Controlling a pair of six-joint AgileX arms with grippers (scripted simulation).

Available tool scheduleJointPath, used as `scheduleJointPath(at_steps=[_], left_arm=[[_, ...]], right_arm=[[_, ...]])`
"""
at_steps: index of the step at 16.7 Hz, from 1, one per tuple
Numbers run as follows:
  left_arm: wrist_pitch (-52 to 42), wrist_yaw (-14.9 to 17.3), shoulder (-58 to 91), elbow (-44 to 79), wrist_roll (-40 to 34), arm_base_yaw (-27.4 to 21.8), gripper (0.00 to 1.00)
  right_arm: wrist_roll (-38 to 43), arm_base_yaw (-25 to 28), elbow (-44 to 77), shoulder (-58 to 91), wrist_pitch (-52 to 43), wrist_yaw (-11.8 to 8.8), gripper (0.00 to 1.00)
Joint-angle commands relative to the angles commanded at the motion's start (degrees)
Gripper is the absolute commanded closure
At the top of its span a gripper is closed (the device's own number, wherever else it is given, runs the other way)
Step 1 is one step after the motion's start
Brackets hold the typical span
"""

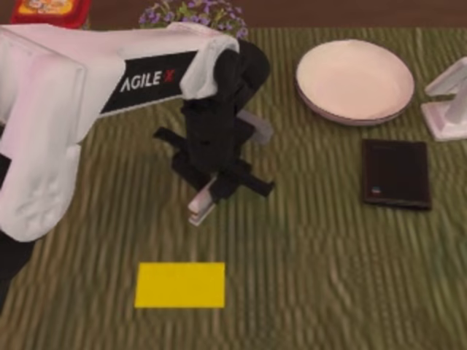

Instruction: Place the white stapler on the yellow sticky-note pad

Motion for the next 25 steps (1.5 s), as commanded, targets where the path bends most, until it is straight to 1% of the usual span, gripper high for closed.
scheduleJointPath(at_steps=[8, 10, 14, 17, 22, 25], left_arm=[[-0.92, 0.0, -0.13, 0.95, 0.05, 0.03, 1.0], [-4.23, -0.06, -0.63, 4.19, -0.08, 0.24, 1.0], [-15.83, -0.13, -2.14, 12.95, -0.2, 0.72, 1.0], [-20.35, -0.04, -3.19, 17.1, -0.19, 0.95, 1.0], [-20.49, -0.06, -3.14, 17.25, -0.11, 0.64, 1.0], [-20.84, -0.89, -4.29, 16.08, -3.52, 0.34, 1.0]], right_arm=[[0.0, 0.0, 0.0, 0.0, 0.0, 0.0, 0.0], [0.0, 0.0, 0.0, 0.0, 0.0, 0.0, 0.0], [0.0, 0.0, 0.0, 0.0, 0.0, 0.0, 0.0], [0.0, 0.0, 0.0, 0.0, 0.0, 0.0, 0.0], [0.0, 0.0, 0.0, 0.0, 0.0, 0.0, 0.0], [0.0, 0.0, 0.0, 0.0, 0.0, 0.0, 0.0]])
